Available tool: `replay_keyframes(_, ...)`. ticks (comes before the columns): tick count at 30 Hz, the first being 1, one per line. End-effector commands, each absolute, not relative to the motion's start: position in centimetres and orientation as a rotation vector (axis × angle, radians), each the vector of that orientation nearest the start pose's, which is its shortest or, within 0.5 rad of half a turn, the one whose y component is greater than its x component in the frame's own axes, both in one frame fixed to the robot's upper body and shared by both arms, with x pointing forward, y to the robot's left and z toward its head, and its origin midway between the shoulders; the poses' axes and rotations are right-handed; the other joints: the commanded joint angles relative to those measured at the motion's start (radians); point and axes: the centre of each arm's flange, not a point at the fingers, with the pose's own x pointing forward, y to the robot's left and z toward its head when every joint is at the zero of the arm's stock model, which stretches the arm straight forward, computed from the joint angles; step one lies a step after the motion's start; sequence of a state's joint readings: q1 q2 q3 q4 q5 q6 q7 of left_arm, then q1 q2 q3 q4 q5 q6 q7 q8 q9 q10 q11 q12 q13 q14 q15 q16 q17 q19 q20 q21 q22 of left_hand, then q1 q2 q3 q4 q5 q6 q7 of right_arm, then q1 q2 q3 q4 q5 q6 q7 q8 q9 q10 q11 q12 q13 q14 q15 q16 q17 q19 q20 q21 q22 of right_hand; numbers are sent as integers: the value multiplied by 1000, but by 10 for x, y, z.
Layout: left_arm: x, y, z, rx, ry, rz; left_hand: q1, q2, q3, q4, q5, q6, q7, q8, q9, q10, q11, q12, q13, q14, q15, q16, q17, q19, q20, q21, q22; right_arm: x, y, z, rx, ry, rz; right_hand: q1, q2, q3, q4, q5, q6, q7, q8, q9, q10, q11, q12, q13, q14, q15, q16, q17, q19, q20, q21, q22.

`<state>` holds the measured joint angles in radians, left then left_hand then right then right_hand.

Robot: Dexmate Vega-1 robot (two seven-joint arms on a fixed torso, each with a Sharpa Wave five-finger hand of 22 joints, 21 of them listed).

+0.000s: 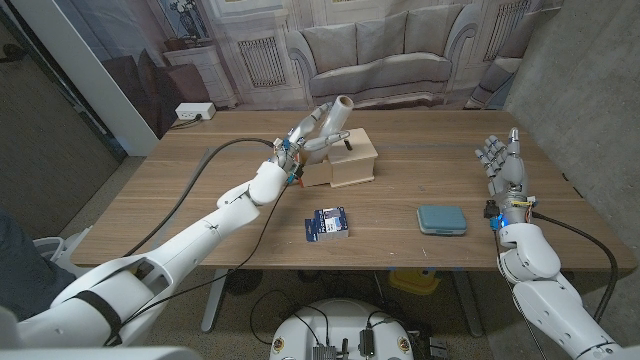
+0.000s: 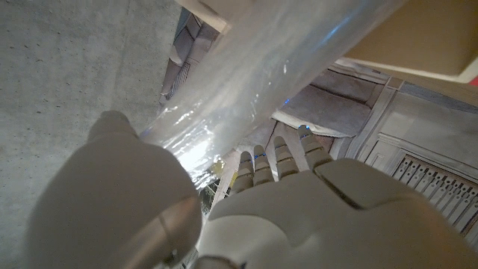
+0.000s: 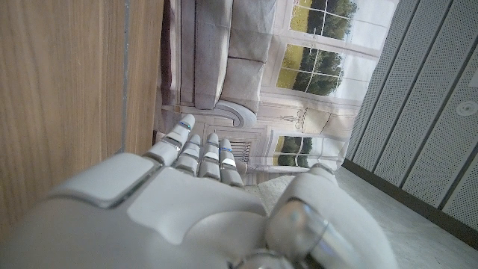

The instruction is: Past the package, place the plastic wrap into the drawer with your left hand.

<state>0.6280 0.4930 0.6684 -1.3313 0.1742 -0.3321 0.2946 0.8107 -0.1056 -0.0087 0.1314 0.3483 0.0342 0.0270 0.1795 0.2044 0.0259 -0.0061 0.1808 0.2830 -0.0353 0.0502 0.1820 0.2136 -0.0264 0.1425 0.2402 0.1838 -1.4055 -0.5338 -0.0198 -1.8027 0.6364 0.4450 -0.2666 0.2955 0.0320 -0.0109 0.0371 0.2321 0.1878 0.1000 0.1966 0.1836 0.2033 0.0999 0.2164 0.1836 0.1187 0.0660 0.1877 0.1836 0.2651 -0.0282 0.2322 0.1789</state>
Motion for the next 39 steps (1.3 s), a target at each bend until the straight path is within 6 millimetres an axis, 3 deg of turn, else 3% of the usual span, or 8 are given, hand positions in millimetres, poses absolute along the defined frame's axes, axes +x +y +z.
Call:
replay_keyframes(1,623,150,37,827,-887,-194,-10,1,-12,2,10,-16,8,-2,0,-16,6,4,-3,-15,8,-2,1,-12,2,-5,5,499,-370,-82,235,-772,-123,0,5,-6,3,0,3,-1,-2,5,8,0,-2,4,9,3,0,3,7,3,-3,5)
replay_keyframes(39,608,169,12,858,-833,-171,-14,4,-25,0,18,-11,8,14,-3,-28,10,14,-14,-26,13,5,-6,-20,10,-14,5,503,-369,-83,238,-770,-116,0,6,-10,2,-1,3,-2,-2,5,7,-1,-2,4,9,3,0,3,9,3,-8,5)
